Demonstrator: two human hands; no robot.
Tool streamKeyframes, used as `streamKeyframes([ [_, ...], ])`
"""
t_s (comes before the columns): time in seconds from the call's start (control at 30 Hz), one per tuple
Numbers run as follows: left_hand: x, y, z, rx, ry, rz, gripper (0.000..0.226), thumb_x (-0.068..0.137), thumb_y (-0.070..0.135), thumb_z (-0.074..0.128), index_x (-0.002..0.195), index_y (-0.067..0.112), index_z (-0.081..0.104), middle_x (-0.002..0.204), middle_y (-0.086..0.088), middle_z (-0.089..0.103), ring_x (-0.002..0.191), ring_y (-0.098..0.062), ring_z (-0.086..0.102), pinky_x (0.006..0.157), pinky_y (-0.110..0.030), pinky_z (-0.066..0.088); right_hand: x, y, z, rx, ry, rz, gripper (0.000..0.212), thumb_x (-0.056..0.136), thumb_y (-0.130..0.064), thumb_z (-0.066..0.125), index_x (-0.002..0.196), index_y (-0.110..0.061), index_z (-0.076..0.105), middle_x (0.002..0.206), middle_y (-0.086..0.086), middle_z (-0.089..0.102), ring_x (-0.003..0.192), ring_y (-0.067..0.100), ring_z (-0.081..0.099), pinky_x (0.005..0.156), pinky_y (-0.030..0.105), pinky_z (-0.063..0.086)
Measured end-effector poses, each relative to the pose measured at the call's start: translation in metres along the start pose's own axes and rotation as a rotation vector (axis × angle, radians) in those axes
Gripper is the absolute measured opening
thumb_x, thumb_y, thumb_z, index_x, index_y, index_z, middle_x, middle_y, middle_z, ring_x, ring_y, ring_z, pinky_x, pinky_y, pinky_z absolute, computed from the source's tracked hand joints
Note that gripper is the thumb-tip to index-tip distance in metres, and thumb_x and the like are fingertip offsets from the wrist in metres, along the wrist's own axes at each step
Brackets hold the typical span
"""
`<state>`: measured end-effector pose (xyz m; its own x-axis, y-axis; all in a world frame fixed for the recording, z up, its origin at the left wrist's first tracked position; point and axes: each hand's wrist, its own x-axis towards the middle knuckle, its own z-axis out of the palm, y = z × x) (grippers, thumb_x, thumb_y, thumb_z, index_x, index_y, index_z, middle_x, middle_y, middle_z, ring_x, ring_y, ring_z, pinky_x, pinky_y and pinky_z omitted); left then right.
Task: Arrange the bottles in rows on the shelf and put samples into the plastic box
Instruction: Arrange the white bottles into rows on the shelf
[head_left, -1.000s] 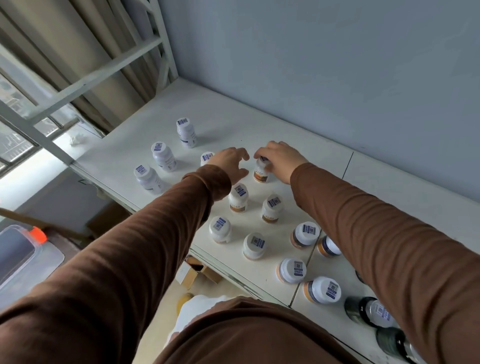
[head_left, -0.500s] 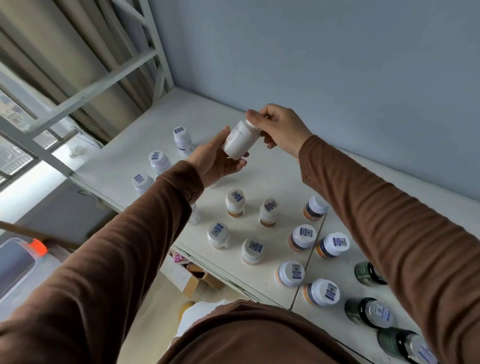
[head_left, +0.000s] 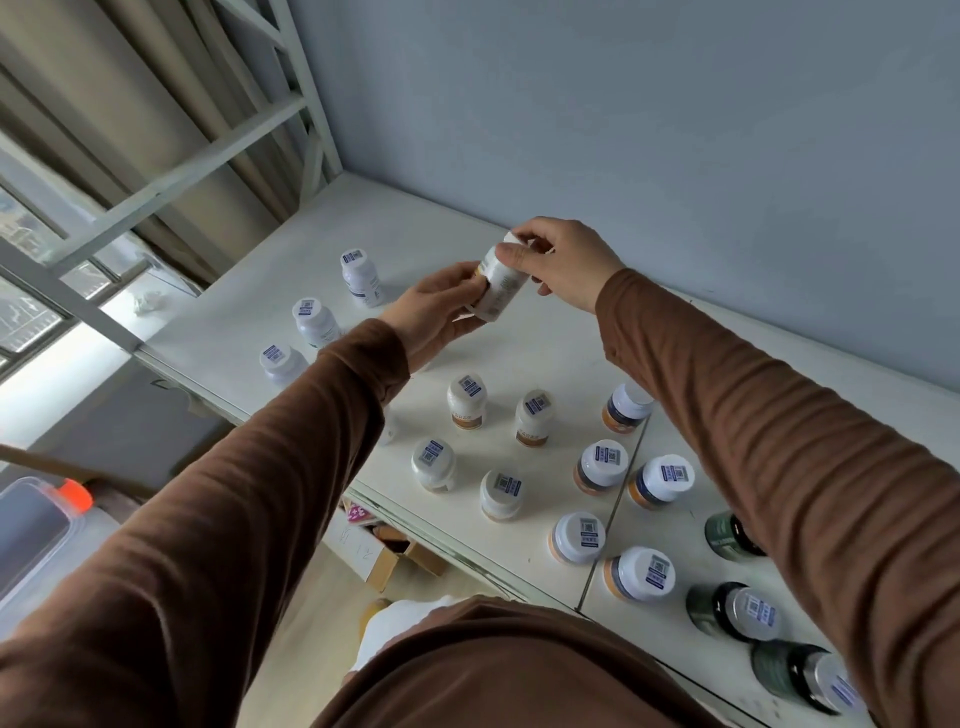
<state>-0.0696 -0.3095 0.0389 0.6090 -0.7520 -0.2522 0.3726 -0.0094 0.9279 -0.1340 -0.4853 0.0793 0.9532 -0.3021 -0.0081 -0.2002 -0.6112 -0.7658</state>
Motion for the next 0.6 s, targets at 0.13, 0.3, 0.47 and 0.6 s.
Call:
streamKeyframes([
  [0.13,0.008,-0.012,0.001,0.386,0.114,0.056,0.046,0.088,-0.006,0.058,0.13,0.01,0.049,0.119,-0.013,0.053,0.102,-0.021,0.058,0.092,-0.03,0.05,0.003,0.012,0.005,-0.104,-0.035,-0.039,0.036,0.082,-0.033,0.074,0.114,-0.018,0.067,0.105,-0.001,0.065,0.092,0.019,0.061,0.091,0.04,0.052],
  [0.3,0.013,-0.025,-0.01,0.973,0.23,0.082,0.052,0.084,-0.005,0.057,0.13,0.02,0.055,0.132,-0.01,0.051,0.119,-0.024,0.053,0.096,-0.03,0.044,0.002,0.03,0.026,-0.367,-0.085,-0.073,0.039,0.083,-0.028,0.071,0.12,-0.018,0.062,0.118,0.005,0.059,0.106,0.023,0.056,0.086,0.029,0.04],
  [0.47,0.0,-0.025,-0.014,1.263,0.26,0.121,0.041,0.087,0.009,0.057,0.126,0.024,0.057,0.125,-0.006,0.057,0.113,-0.026,0.056,0.101,-0.042,0.042,0.003,0.047,0.046,-0.471,-0.125,-0.054,0.039,0.085,-0.027,0.067,0.122,-0.019,0.06,0.119,0.008,0.056,0.107,0.027,0.055,0.083,0.027,0.037],
  [0.6,-0.009,-0.023,-0.01,1.367,0.258,0.139,0.038,0.09,0.012,0.056,0.127,0.022,0.056,0.126,-0.007,0.057,0.113,-0.026,0.055,0.101,-0.04,0.043,0.005,0.052,0.056,-0.521,-0.143,-0.031,0.043,0.083,-0.027,0.069,0.124,-0.018,0.058,0.121,0.01,0.055,0.111,0.03,0.053,0.09,0.033,0.04],
])
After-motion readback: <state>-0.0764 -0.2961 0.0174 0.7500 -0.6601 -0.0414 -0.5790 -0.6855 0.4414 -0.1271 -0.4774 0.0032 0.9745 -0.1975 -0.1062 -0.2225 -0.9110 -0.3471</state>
